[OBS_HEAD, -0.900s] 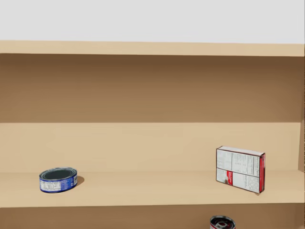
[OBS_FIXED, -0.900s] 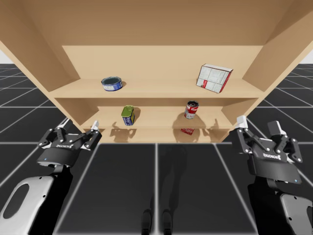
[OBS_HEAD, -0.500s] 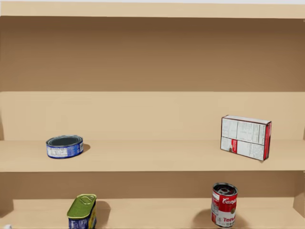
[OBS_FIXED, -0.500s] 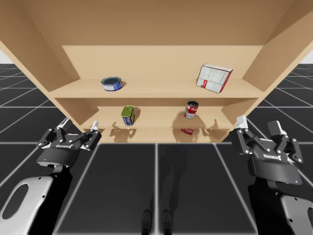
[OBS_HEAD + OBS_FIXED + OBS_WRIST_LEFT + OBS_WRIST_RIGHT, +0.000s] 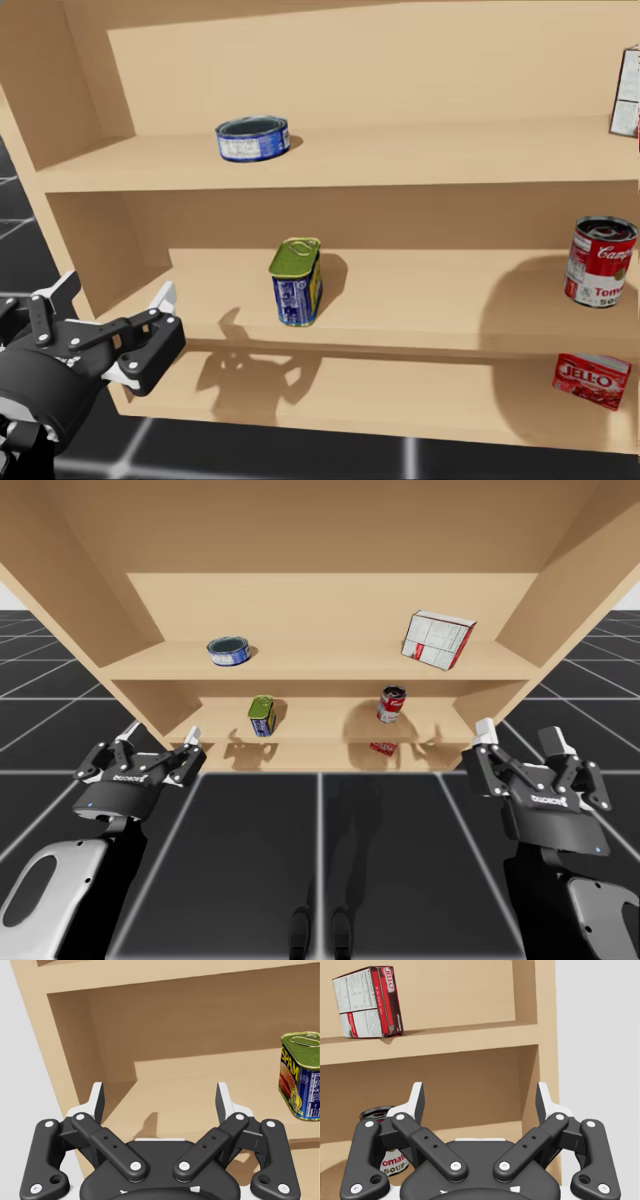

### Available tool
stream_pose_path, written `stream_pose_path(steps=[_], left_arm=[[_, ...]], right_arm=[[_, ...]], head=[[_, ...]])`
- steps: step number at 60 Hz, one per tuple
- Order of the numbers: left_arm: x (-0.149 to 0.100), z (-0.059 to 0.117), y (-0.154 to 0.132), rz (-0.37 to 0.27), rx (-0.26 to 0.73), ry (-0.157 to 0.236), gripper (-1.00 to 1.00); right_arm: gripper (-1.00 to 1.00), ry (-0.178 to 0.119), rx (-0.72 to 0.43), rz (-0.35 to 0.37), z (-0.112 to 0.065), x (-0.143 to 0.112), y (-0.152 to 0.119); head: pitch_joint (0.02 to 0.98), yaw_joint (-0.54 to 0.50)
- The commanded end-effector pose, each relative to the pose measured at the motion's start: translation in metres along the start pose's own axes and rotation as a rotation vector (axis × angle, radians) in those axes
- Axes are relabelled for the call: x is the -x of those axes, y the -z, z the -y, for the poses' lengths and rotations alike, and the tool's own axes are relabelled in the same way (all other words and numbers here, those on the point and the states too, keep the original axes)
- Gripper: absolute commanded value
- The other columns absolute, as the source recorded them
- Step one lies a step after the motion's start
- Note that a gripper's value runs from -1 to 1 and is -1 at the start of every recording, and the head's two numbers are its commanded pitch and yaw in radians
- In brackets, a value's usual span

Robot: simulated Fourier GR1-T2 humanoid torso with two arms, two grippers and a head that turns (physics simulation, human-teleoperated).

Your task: Look through the shelves, find the meat can, and take it.

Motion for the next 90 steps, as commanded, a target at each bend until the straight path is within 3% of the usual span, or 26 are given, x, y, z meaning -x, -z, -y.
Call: stream_pose_path(steps=[1, 11, 18, 22, 24, 39, 47, 51, 64, 79, 90], left_arm=[[0.000, 0.000, 0.000, -0.001, 0.003, 0.000, -1.00], [-0.001, 0.003, -0.002, 0.002, 0.020, -0.013, -1.00], [-0.009, 0.011, -0.008, -0.021, 0.060, -0.051, -1.00], [-0.017, 0.016, -0.013, -0.038, 0.065, -0.047, -1.00], [-0.024, 0.021, -0.020, -0.033, 0.082, -0.057, -1.00], [-0.050, 0.053, -0.049, -0.064, 0.163, -0.028, -1.00], [-0.057, 0.062, -0.050, -0.097, 0.204, -0.067, -1.00], [-0.057, 0.068, -0.046, -0.116, 0.216, -0.093, -1.00], [-0.044, 0.088, -0.017, -0.196, 0.222, -0.100, -1.00], [-0.031, 0.103, 0.014, -0.213, 0.214, -0.094, -1.00], [-0.024, 0.111, 0.039, -0.218, 0.229, -0.122, -1.00]], right_arm=[[-1.00, -0.003, -0.011, -0.010, -0.002, 0.002, -0.001], [-1.00, -0.005, -0.015, -0.014, -0.002, 0.003, -0.001], [-1.00, -0.004, -0.013, -0.016, -0.002, 0.004, -0.001], [-1.00, -0.006, -0.013, -0.016, -0.002, 0.004, -0.001], [-1.00, -0.007, -0.015, -0.018, -0.003, 0.005, -0.001], [-1.00, -0.007, -0.010, -0.023, -0.001, 0.006, -0.001], [-1.00, -0.011, -0.009, -0.026, -0.001, 0.006, -0.001], [-1.00, -0.014, -0.009, -0.026, -0.001, 0.007, -0.001], [-1.00, -0.005, -0.004, -0.031, 0.000, 0.007, 0.000], [-1.00, -0.008, 0.001, -0.030, 0.001, 0.006, 0.000], [-1.00, -0.018, 0.000, -0.033, 0.002, 0.008, 0.000]], head=[[0.545, 0.24], [0.548, 0.26], [0.547, 0.25], [0.547, 0.24], [0.546, 0.24], [0.538, 0.24], [0.535, 0.24], [0.534, 0.24], [0.534, 0.24], [0.535, 0.23], [0.534, 0.23]])
